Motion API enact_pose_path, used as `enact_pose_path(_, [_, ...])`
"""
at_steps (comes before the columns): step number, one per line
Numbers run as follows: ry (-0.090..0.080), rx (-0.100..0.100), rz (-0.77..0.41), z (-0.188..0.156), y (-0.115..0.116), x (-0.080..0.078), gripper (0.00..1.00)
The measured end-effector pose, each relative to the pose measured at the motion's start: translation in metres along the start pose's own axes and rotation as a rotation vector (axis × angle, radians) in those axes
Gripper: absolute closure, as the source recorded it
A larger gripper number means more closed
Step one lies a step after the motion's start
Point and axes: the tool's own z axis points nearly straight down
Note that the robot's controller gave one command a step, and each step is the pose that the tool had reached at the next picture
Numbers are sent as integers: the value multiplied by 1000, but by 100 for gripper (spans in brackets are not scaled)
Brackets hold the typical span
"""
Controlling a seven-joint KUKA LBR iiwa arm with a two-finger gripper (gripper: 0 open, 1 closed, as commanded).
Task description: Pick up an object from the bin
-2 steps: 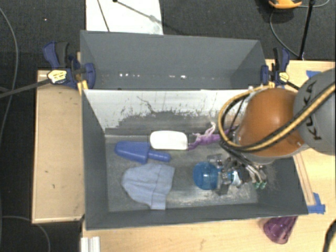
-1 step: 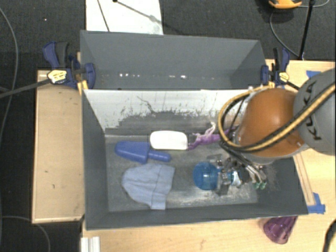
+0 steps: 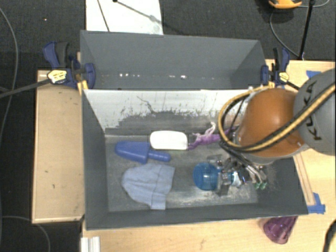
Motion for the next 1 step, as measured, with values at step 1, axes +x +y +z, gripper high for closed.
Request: enact_pose_path(1, [-2, 0, 0, -6, 0, 0, 100])
